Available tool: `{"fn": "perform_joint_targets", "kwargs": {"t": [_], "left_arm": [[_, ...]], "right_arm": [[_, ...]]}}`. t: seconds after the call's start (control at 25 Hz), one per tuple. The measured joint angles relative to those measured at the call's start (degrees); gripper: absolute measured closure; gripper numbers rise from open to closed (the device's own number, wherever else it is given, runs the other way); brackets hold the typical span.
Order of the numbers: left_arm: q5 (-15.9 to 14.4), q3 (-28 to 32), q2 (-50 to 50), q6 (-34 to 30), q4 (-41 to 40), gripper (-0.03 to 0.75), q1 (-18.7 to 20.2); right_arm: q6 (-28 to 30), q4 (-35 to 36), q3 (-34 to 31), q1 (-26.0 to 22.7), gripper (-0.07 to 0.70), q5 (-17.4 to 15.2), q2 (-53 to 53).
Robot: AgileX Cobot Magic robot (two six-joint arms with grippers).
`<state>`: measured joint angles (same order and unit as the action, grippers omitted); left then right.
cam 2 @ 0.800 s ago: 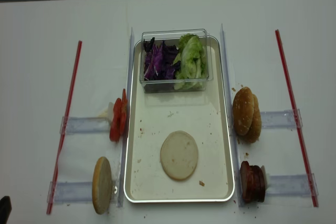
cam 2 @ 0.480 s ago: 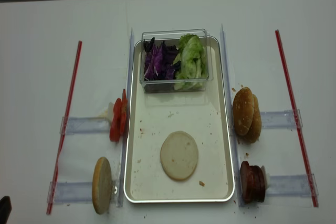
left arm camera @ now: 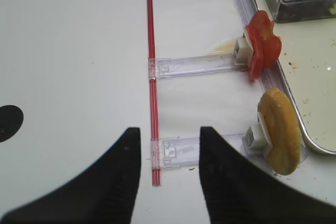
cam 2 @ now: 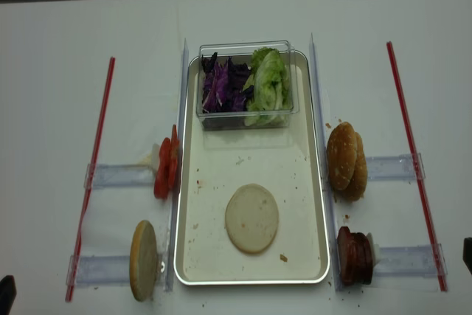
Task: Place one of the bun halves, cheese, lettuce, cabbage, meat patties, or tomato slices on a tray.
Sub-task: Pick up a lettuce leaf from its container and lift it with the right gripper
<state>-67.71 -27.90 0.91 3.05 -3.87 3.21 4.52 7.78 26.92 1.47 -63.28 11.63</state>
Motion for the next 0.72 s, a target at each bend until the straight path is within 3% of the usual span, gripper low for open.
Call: {"fn": "perform_joint_targets", "kwargs": {"t": [0.2, 0.72], "left_arm": [[0.0, 0.0, 0.0, 0.0, 0.0, 0.431, 0.0], [0.0, 0.0, 0.0, 0.0, 0.0, 0.431, 0.0]], "right_arm": [[-0.3, 1.8, 3.7, 0.0, 0.042, 1.3, 11.1], [-1.4, 4.7, 26.9, 0.0, 0.042, 2.2, 42.8]]}}
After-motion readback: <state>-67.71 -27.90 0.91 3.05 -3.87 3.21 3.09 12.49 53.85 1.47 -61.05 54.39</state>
